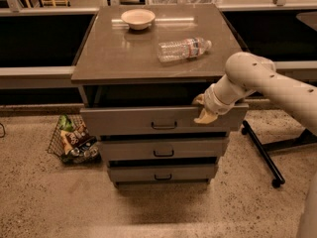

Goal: Open top drawer

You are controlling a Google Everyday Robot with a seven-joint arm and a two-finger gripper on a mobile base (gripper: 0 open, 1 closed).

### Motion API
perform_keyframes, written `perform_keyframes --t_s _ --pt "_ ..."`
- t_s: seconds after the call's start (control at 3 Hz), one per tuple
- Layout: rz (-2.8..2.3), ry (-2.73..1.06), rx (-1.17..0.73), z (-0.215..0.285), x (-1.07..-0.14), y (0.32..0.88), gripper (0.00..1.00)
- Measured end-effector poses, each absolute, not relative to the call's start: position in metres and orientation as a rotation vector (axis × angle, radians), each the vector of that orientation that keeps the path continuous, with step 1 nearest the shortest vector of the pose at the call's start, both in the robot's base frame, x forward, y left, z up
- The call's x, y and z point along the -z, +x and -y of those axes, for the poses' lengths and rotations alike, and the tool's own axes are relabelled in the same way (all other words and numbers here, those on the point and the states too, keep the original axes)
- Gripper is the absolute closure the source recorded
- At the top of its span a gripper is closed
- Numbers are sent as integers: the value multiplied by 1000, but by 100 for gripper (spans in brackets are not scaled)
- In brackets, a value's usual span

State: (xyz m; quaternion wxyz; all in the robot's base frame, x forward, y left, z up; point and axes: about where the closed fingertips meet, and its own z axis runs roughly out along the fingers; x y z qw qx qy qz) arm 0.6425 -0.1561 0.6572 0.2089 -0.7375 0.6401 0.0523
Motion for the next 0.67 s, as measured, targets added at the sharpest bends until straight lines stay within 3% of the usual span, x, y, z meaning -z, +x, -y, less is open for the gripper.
perform_keyframes --t_s 0.33,0.67 --pt "-1781 -2052 -145 156 -664 643 92" --pt "-1781 -2052 -145 156 -669 643 100"
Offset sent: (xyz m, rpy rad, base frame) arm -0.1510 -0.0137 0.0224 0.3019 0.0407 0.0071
